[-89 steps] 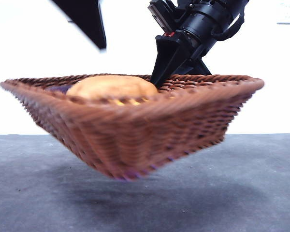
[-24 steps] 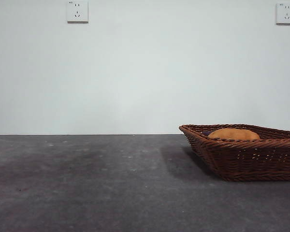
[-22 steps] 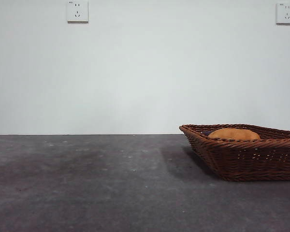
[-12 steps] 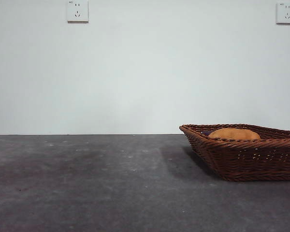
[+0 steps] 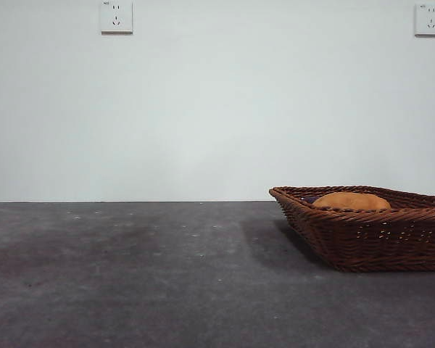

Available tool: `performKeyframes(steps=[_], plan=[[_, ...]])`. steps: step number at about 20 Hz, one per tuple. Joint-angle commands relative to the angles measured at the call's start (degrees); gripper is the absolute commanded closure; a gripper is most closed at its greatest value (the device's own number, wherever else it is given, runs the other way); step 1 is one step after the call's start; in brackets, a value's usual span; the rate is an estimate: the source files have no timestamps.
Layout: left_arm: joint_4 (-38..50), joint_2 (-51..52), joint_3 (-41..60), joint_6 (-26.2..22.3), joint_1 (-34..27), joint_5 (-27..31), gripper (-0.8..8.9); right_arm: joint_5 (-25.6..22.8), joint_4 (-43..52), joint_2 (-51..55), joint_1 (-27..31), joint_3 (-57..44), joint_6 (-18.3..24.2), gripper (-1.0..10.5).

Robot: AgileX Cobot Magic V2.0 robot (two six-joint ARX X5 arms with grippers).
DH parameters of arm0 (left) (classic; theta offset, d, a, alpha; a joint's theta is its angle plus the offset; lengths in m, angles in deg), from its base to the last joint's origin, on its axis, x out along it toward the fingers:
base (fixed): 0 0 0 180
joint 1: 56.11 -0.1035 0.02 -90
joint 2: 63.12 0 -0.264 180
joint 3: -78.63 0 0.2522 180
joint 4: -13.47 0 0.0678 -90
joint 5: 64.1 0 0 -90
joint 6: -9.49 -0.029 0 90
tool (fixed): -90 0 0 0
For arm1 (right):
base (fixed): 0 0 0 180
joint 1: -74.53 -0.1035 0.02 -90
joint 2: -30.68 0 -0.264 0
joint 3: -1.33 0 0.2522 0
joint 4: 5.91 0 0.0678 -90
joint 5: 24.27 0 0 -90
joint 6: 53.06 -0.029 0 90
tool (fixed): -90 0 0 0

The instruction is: Help me put the vegetables on the table into the basket

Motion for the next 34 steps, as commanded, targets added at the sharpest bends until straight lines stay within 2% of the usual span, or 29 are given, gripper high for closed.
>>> performKeyframes(steps=[1,5,10,12,16,18,20,22,23,24,26,28,34], plan=[[0.4,0.2,0.2,-0.5,-0.2,-0.1,8.17,-1.8,-1.2,-1.3,0.0,-0.1,-0.2,9.5],[0.3,0.1,0.2,-0.5,-0.2,-0.3,8.17,-8.6,-1.2,-3.8,0.0,-0.1,-0.2,9.5],[0.9,0.0,0.2,-0.6,-0.2,-0.3,8.17,-14.6,-1.1,-6.2,0.0,-0.1,-0.2,9.5],[1.8,0.0,0.2,3.3,-0.2,-0.2,8.16,-16.8,0.0,-6.8,0.0,-0.1,-0.2,9.5],[8.7,0.9,0.2,3.4,0.2,0.4,8.16,-17.6,5.2,-6.8,0.0,-0.1,-0.2,9.5],[14.4,2.7,0.2,-0.5,-2.5,1.2,8.16,-17.6,8.3,-6.8,0.0,-0.1,-0.2,9.5],[19.4,6.1,0.3,-2.8,-9.0,-2.3,8.16,-17.5,11.5,-6.8,0.0,-0.1,-0.2,9.5],[22.3,10.4,1.3,-2.9,-15.8,-12.1,8.16,-17.7,14.1,-6.8,0.0,-0.1,-0.2,9.5],[24.3,13.1,3.3,-2.9,-19.0,-15.9,8.16,-17.7,15.3,-6.8,0.0,-0.1,-0.2,9.5],[26.9,16.5,6.6,-2.9,-21.9,-16.7,8.17,-17.7,16.4,-6.8,0.0,-0.1,-0.2,9.5],[33.1,23.1,14.8,-4.2,-25.7,-14.6,8.16,-17.7,18.3,-6.8,0.0,-0.1,-0.2,9.5],[41.1,30.3,27.2,-4.5,-29.0,-13.9,8.17,-17.7,19.2,-6.8,0.0,-0.1,-0.2,9.5],[54.1,48.5,62.2,3.7,-31.2,-13.0,8.16,-17.7,19.2,-6.8,0.0,-0.1,-0.2,9.5]])
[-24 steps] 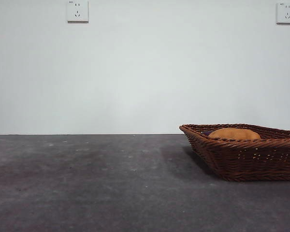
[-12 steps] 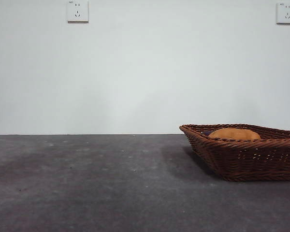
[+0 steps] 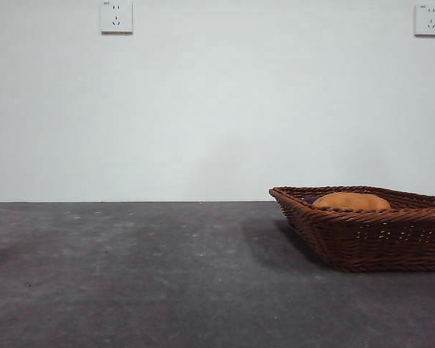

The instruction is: Help me put the vegetables on the table into the basket

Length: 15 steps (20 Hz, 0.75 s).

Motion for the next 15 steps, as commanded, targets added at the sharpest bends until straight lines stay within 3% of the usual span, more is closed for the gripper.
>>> performKeyframes(steps=[1,5,13,15], plan=[[3.3,5.9,12.1,5.5,-0.2,1.1,8.16,-0.2,0.3,-0.2,0.0,-0.1,-0.2,9.5],[4.9,11.0,22.6,9.0,-0.1,1.1,8.16,-0.3,0.3,-0.2,0.0,-0.1,-0.2,9.5],[-4.0,11.0,23.6,8.8,-1.7,3.6,8.16,-0.3,0.3,-0.2,0.0,-0.1,-0.2,9.5],[-5.6,10.9,23.5,12.5,-1.7,3.5,8.17,-0.3,0.3,-0.2,0.0,-0.1,-0.2,9.5]])
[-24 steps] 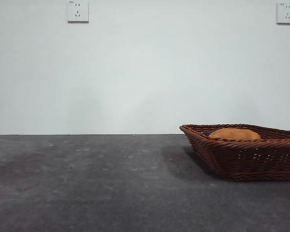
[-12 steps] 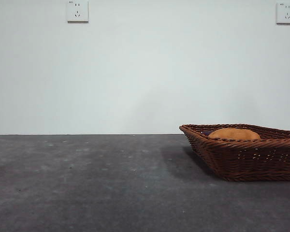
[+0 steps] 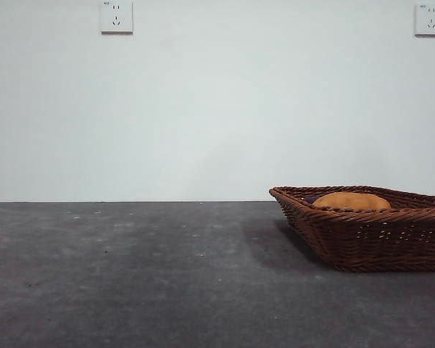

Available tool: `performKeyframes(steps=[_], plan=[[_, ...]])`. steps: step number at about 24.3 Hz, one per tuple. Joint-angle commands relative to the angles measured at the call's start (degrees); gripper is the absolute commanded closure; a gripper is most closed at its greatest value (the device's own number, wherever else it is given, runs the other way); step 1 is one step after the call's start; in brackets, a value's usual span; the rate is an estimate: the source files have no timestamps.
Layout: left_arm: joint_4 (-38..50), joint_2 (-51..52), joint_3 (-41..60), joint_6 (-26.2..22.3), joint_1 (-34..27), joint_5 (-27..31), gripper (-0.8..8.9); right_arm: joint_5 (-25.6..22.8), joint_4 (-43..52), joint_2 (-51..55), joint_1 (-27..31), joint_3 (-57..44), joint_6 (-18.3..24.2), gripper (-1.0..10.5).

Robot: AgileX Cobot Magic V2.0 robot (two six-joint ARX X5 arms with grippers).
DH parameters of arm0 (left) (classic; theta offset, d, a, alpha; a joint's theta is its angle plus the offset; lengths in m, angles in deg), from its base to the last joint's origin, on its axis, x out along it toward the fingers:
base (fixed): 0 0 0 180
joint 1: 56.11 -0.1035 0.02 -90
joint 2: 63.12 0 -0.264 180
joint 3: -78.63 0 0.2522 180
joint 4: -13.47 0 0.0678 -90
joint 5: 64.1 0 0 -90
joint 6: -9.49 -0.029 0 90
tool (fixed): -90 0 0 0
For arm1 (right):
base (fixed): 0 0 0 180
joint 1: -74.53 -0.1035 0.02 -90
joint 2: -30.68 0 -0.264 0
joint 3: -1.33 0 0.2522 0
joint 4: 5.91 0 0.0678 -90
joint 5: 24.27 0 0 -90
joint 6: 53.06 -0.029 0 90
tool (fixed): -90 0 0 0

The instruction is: Help me put the vegetables on the table into the basket

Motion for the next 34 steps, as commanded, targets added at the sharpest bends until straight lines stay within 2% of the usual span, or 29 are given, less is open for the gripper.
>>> performKeyframes(steps=[1,15,18,22,29,34], plan=[[-0.5,-0.1,0.3,3.4,-0.2,0.2,8.16,-0.3,0.3,-0.2,0.0,-0.1,-0.2,9.5],[-0.5,-2.8,0.3,3.4,-0.2,0.2,8.16,-0.2,0.3,-0.2,0.0,-0.1,-0.2,9.5],[-0.5,-3.4,0.3,3.4,-0.2,0.2,8.16,-5.2,0.3,2.0,0.4,-0.1,1.2,9.5],[-0.5,-3.5,0.3,3.4,-0.2,0.2,8.16,-11.0,1.1,10.3,0.4,-0.1,1.5,9.5],[-0.5,-3.5,0.3,3.4,-0.2,0.2,8.16,-12.2,4.1,27.9,0.4,-0.9,-3.0,9.5],[-0.5,-3.5,0.3,3.4,-0.2,0.2,8.16,-16.4,7.1,39.8,0.4,-12.4,-3.3,9.5]])
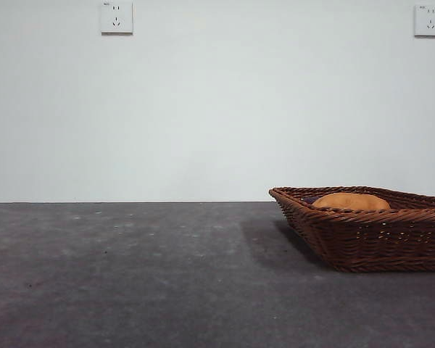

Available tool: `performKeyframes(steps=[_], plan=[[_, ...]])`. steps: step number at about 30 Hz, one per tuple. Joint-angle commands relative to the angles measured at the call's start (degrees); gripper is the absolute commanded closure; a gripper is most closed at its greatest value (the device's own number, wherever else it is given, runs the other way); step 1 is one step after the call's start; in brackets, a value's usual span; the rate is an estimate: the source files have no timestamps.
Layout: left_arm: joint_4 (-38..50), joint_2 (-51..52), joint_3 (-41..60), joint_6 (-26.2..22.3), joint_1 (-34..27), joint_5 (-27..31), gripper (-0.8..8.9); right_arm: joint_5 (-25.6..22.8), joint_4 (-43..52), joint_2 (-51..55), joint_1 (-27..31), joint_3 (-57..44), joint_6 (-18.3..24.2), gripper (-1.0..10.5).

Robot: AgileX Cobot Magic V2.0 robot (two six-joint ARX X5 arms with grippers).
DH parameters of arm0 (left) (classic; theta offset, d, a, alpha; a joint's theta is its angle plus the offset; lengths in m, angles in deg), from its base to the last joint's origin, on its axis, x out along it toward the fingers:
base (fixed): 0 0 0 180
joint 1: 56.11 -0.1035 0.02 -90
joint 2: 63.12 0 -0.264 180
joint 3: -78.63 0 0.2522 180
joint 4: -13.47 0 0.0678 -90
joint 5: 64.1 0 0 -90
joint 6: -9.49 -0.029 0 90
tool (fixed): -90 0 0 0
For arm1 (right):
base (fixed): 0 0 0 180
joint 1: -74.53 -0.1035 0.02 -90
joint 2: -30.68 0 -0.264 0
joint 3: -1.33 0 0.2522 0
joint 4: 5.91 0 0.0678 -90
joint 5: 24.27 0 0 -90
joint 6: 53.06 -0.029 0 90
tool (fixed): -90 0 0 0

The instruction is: Help me put the vegetables on the table into the basket

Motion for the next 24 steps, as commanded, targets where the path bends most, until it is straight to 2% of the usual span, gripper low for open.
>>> performKeyframes(steps=[1,7,11,19,24], plan=[[0.2,0.0,0.3,0.2,-0.2,0.2,8.16,-1.7,3.7,6.3,0.1,-8.9,-0.9,9.5],[0.3,0.0,0.3,0.2,-0.2,0.2,8.16,-2.2,21.3,20.4,0.0,-31.7,-1.7,9.5],[0.2,0.0,0.3,0.2,-0.2,0.2,8.16,-2.6,31.0,26.3,0.0,-44.8,-1.7,9.5],[0.2,0.0,0.3,0.2,-0.2,0.2,8.17,-3.0,38.4,32.8,0.0,-60.9,-1.7,9.5],[0.2,0.0,0.3,0.2,-0.2,0.2,8.16,-3.1,40.5,32.8,0.0,-66.6,-4.3,9.5]])
